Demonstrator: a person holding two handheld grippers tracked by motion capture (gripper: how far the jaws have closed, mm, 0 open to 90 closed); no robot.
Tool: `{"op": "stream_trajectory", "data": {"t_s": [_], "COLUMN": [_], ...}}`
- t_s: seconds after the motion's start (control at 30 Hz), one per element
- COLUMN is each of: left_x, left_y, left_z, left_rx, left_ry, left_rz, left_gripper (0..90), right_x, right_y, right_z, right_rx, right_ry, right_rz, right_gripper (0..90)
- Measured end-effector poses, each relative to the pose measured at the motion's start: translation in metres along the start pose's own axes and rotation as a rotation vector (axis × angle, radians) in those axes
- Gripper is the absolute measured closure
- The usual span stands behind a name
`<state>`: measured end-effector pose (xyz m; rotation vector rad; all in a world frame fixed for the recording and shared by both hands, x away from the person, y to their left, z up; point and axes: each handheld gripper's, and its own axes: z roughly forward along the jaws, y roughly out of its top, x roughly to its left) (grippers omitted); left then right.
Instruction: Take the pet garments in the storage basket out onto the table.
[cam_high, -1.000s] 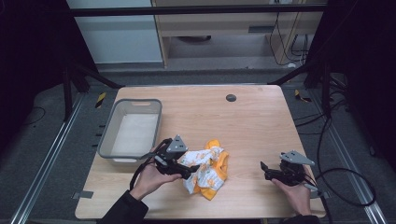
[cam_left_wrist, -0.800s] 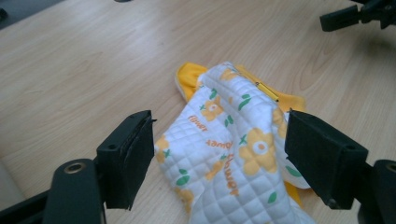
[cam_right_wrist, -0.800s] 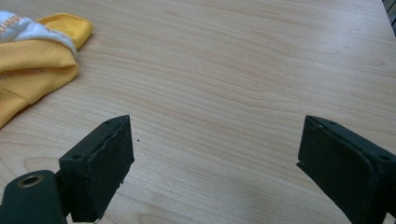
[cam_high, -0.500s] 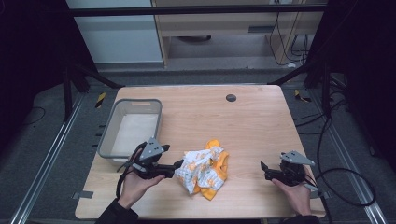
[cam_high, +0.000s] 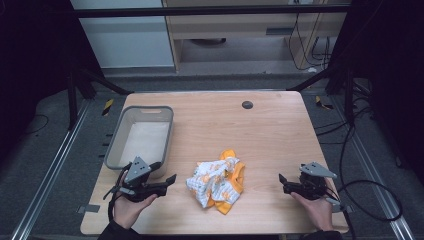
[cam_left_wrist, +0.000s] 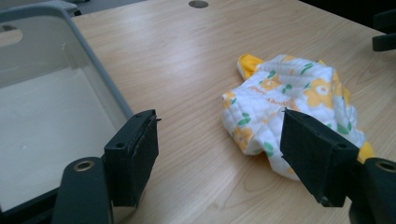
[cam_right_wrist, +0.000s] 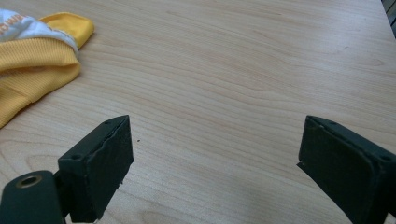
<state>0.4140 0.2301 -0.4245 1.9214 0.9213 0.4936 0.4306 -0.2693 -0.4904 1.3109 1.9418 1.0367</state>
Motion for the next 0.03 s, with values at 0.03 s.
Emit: {"op": "stream_trajectory", "data": {"t_s": [0.03], "left_x": [0.0018], "left_y": [-0.0030], "left_z": [-0.0015], "left_rx": [0.006], "left_ry": [0.001], "left_rz": [-0.005], "left_gripper": [27.5], "right_x": [0.0001], "right_y": [-0.0001], "right_z": [0.0000], "right_rx": [0.001], "right_ry": [0.000], "right_rz": [0.000], "right_gripper": [9.9]}}
